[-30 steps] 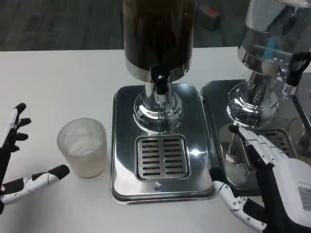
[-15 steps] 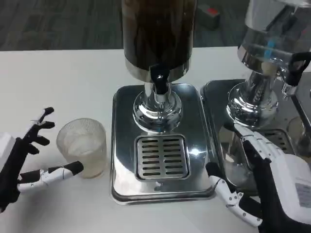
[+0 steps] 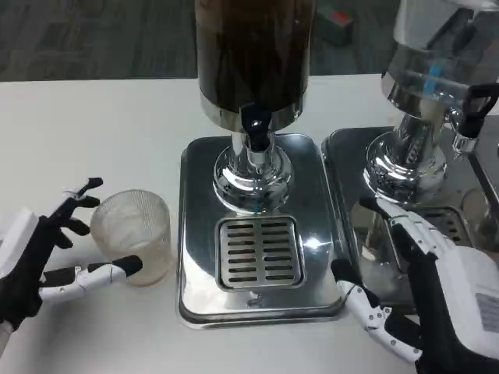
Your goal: Grasp the cup under the faucet to collect the drink, then remove the cup.
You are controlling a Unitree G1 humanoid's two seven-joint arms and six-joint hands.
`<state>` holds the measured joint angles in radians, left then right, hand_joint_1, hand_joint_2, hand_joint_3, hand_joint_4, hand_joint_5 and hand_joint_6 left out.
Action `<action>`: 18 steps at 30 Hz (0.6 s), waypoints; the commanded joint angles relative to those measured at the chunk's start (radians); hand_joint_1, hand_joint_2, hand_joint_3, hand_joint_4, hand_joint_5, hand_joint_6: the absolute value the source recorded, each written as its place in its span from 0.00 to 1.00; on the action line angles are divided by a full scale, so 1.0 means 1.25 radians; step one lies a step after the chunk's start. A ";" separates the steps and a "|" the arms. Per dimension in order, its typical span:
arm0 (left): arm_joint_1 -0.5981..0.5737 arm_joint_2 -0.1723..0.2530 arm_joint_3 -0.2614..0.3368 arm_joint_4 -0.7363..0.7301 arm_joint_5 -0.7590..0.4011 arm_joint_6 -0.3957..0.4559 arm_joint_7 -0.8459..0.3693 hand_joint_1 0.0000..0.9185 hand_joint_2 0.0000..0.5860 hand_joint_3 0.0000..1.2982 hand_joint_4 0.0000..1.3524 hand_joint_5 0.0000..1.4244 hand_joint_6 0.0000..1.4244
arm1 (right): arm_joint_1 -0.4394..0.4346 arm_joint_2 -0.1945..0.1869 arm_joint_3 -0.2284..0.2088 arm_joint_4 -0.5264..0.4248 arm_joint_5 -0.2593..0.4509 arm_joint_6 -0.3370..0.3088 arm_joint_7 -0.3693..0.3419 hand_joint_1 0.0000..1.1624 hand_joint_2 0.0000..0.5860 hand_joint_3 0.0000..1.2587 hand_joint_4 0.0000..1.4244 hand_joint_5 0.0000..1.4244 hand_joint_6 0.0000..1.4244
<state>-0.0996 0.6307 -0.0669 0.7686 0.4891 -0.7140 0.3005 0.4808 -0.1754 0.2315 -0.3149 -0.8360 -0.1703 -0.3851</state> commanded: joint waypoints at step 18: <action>-0.053 -0.024 -0.067 -0.002 0.065 0.104 0.040 0.34 0.05 0.14 0.23 0.35 0.48 | 0.007 -0.013 -0.016 -0.022 0.027 -0.010 0.001 0.30 0.57 0.20 0.16 0.16 0.18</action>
<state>-0.1538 0.6109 -0.1382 0.7830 0.5584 -0.6099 0.3316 0.4799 -0.1910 0.2151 -0.3250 -0.8141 -0.1747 -0.3845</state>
